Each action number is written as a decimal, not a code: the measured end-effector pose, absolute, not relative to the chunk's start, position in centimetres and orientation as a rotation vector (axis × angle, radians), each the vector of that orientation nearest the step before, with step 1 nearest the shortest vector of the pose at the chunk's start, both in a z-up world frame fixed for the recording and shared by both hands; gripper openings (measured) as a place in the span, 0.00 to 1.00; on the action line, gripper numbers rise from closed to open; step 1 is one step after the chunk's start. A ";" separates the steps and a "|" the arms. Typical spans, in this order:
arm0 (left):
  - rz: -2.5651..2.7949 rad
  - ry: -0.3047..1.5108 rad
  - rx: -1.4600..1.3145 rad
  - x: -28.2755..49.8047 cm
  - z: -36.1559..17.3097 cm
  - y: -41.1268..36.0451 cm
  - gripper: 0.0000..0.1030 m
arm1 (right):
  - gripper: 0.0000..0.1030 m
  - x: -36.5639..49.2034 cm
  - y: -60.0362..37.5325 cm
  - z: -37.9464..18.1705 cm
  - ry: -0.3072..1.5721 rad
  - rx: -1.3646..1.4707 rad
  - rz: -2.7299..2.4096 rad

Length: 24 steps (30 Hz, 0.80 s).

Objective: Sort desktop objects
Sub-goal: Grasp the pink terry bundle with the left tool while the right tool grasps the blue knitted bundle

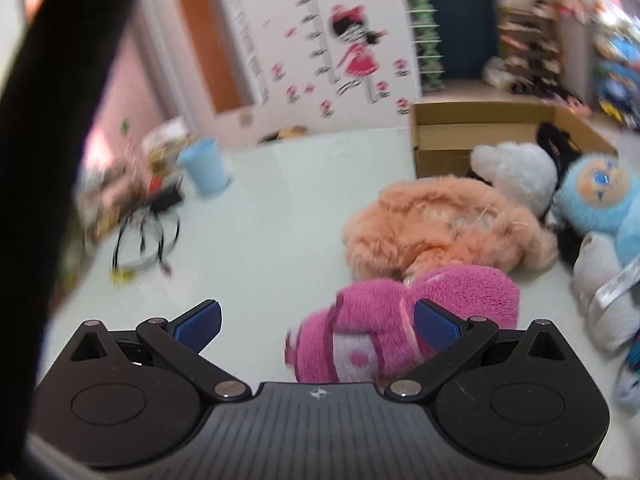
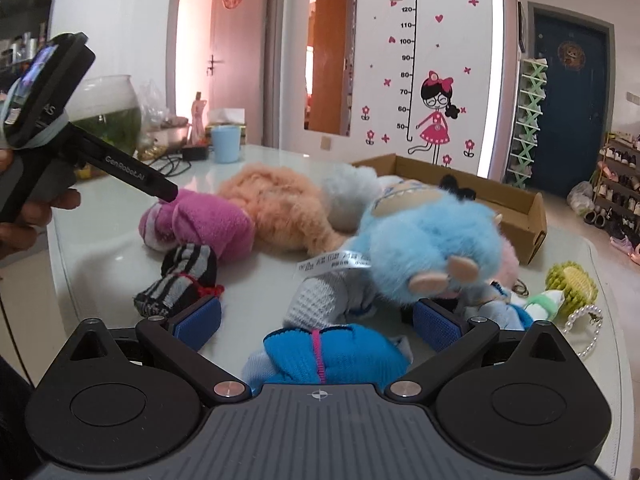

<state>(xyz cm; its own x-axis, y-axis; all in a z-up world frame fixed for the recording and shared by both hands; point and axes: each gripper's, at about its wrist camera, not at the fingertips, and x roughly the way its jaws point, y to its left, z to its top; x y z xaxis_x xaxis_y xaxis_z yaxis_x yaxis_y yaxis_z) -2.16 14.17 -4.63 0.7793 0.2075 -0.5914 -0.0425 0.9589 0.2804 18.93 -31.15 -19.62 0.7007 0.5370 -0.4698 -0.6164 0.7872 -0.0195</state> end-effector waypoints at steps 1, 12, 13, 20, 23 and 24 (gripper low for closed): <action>0.114 0.636 0.303 -2.2 -4.7 13.9 0.99 | 1.00 19.1 -31.1 -19.7 0.470 -0.180 0.643; -0.341 0.677 0.434 -1.5 -3.5 15.5 0.99 | 1.00 19.8 -30.6 -21.1 0.515 -0.197 0.644; -0.371 0.675 0.455 -1.6 -3.7 15.2 0.99 | 1.00 19.9 -30.7 -21.1 0.519 -0.193 0.644; -0.520 0.857 0.571 1.6 -8.1 12.7 0.99 | 1.00 20.9 -31.2 -21.2 0.562 -0.152 0.638; -0.500 0.870 0.562 2.6 -9.5 12.6 0.99 | 1.00 21.2 -31.1 -21.4 0.580 -0.147 0.631; -0.508 0.884 0.536 2.9 -9.9 12.8 0.99 | 1.00 21.3 -31.1 -21.4 0.582 -0.145 0.630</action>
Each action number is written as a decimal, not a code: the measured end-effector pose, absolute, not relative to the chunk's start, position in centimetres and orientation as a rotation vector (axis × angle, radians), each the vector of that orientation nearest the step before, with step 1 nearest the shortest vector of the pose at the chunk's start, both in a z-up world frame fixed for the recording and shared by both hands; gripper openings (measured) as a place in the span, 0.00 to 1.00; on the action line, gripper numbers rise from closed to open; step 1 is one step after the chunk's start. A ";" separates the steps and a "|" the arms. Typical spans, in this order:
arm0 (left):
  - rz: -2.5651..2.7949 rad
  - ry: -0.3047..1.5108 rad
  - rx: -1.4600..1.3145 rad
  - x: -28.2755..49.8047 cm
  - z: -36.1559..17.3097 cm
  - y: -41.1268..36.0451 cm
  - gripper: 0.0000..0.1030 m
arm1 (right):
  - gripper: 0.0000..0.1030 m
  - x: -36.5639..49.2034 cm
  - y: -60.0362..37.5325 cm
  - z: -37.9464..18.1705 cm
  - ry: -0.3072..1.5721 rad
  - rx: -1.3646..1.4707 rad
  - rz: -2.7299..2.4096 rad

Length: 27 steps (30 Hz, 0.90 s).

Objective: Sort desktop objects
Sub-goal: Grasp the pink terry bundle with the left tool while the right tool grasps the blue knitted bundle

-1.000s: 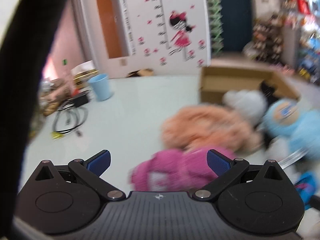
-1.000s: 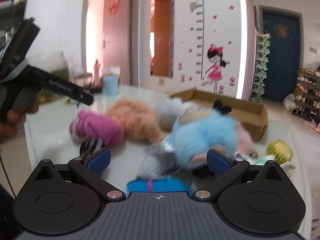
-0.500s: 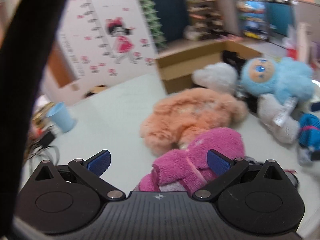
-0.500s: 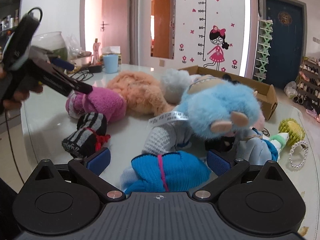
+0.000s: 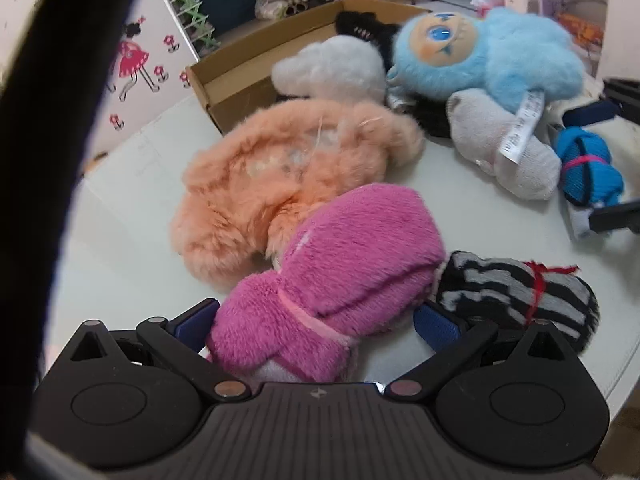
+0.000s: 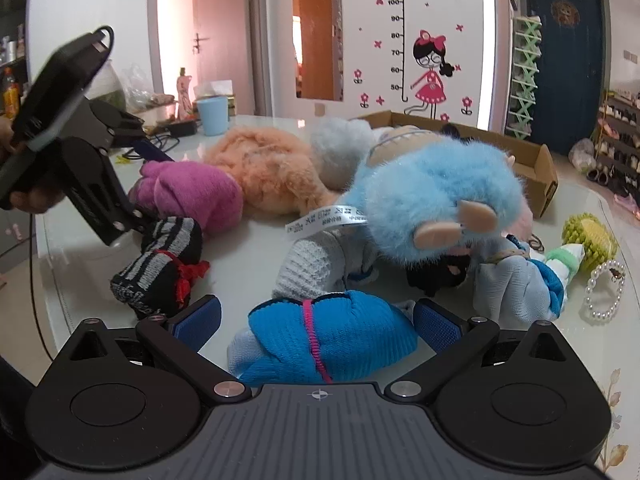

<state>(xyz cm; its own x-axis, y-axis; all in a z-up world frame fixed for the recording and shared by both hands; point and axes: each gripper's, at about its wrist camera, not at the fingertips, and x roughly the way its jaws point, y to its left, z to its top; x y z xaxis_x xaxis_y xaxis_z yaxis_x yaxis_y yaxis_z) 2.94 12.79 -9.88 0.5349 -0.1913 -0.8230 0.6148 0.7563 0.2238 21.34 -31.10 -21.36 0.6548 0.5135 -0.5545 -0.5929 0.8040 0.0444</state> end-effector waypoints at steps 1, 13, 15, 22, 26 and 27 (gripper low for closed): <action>-0.511 0.904 0.510 3.2 -10.2 12.9 0.99 | 1.00 21.4 -31.0 -21.3 0.586 -0.145 0.627; -0.466 0.876 0.508 -0.5 -11.5 12.7 0.83 | 0.99 21.5 -30.7 -21.5 0.618 -0.172 0.604; -0.462 0.870 0.505 -1.3 -11.6 12.5 0.81 | 0.99 21.7 -31.1 -21.6 0.641 -0.158 0.588; -0.410 0.861 0.512 -1.2 -11.4 12.6 1.00 | 0.94 22.1 -32.0 -21.9 0.680 -0.124 0.552; -0.391 0.921 0.416 0.4 -11.5 13.7 1.00 | 0.90 21.6 -31.7 -21.9 0.667 -0.143 0.557; -0.389 0.932 0.399 0.6 -11.5 13.9 1.00 | 0.89 21.6 -31.8 -21.9 0.668 -0.141 0.559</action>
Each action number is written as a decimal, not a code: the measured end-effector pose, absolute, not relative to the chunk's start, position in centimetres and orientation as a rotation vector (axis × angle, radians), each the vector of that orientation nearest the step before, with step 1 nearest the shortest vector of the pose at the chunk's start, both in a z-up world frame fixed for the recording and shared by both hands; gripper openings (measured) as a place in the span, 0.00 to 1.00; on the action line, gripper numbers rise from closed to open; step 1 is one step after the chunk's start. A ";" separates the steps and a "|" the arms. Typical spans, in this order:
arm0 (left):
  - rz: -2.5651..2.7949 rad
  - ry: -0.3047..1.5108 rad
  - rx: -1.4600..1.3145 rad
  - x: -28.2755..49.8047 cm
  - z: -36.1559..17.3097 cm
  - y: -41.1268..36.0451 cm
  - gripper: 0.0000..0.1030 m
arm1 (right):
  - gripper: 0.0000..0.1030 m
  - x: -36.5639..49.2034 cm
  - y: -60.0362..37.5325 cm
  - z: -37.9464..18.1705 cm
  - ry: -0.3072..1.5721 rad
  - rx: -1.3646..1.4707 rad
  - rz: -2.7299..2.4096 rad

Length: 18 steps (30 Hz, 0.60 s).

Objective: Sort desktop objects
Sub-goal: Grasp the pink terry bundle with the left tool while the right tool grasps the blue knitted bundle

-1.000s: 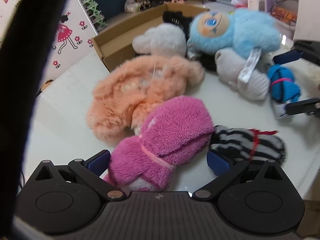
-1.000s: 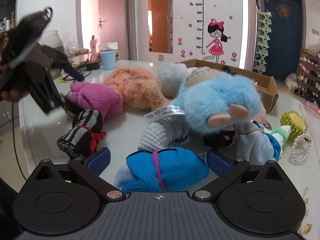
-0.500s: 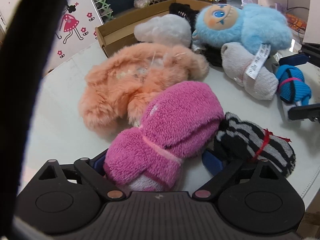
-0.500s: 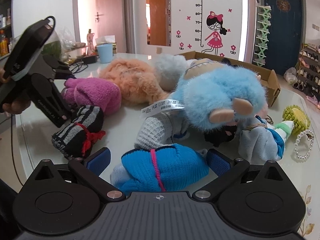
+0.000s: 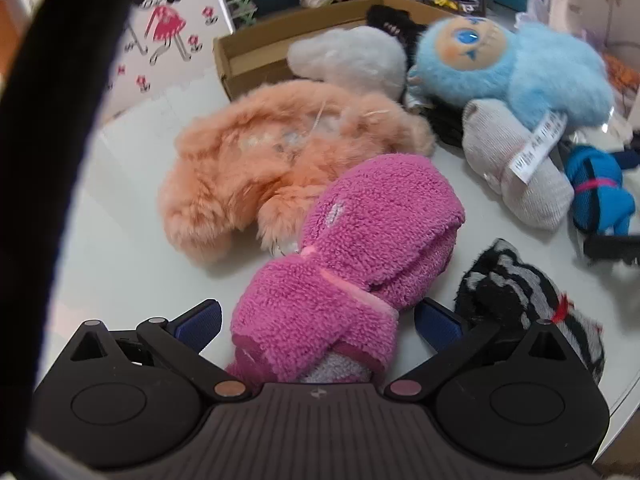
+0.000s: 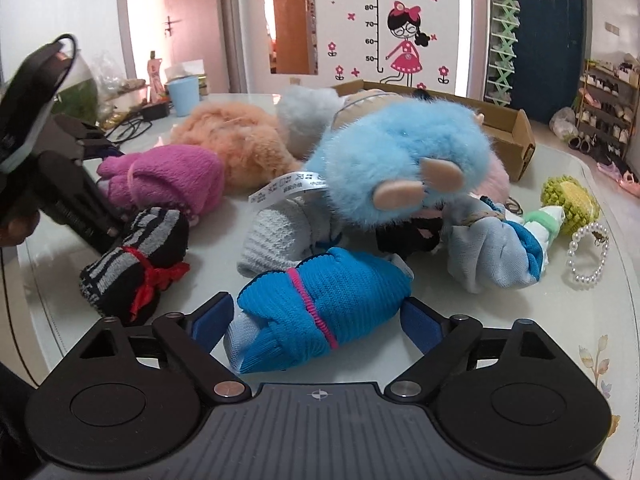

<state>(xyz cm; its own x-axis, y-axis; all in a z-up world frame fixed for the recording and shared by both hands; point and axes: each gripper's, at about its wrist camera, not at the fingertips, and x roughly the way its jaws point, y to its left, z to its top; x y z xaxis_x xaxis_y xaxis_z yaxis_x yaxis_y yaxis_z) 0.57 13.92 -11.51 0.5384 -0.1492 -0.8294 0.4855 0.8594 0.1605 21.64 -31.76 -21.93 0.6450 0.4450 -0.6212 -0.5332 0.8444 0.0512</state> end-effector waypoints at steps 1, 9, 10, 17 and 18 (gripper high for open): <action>-0.387 0.939 0.385 0.6 -11.6 14.1 1.00 | 0.89 21.6 -31.8 -21.9 0.668 -0.137 0.560; -0.325 0.913 0.397 -0.1 -11.1 15.1 0.99 | 0.89 21.9 -32.1 -21.9 0.674 -0.122 0.565; -0.323 0.909 0.408 -0.3 -11.0 15.1 0.99 | 0.89 21.8 -32.2 -22.0 0.676 -0.118 0.565; -0.359 0.982 0.369 0.4 -11.1 16.0 0.91 | 0.88 22.1 -32.4 -22.0 0.685 -0.101 0.556; -0.359 1.003 0.341 0.6 -11.2 16.3 0.87 | 0.87 22.0 -32.4 -22.0 0.682 -0.102 0.558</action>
